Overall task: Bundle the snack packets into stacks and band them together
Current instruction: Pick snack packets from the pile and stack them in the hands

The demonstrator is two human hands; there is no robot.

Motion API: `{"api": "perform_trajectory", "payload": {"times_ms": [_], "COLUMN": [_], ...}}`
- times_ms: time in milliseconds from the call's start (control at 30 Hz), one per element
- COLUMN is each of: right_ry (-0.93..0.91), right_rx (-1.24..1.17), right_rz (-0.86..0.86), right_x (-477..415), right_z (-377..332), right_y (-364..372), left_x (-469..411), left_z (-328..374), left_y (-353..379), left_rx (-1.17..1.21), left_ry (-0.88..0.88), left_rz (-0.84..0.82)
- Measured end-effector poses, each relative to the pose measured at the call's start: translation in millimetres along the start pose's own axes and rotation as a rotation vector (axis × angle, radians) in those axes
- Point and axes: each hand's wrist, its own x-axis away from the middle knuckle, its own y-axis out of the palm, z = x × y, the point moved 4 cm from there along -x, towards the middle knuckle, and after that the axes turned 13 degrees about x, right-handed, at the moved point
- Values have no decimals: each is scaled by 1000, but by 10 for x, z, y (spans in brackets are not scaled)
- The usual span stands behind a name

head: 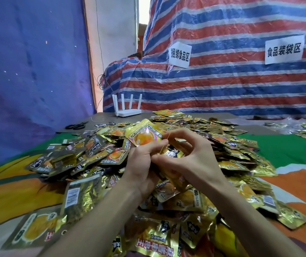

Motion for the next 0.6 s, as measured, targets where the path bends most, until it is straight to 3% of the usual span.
{"api": "perform_trajectory", "payload": {"times_ms": [200, 400, 500, 600], "right_ry": [-60, -27, -31, -21], "right_rx": [53, 117, 138, 115], "right_rz": [-2, -56, -147, -106], "right_x": [17, 54, 49, 41], "right_z": [-74, -84, -69, -63], "right_y": [16, 51, 65, 76], "left_x": [-47, -34, -27, -30], "left_z": [40, 30, 52, 40], "left_y": [-6, -17, -12, -17], "left_rx": [102, 135, 153, 169], "left_ry": [172, 22, 16, 12], "left_rz": [-72, -33, -36, -26]}}
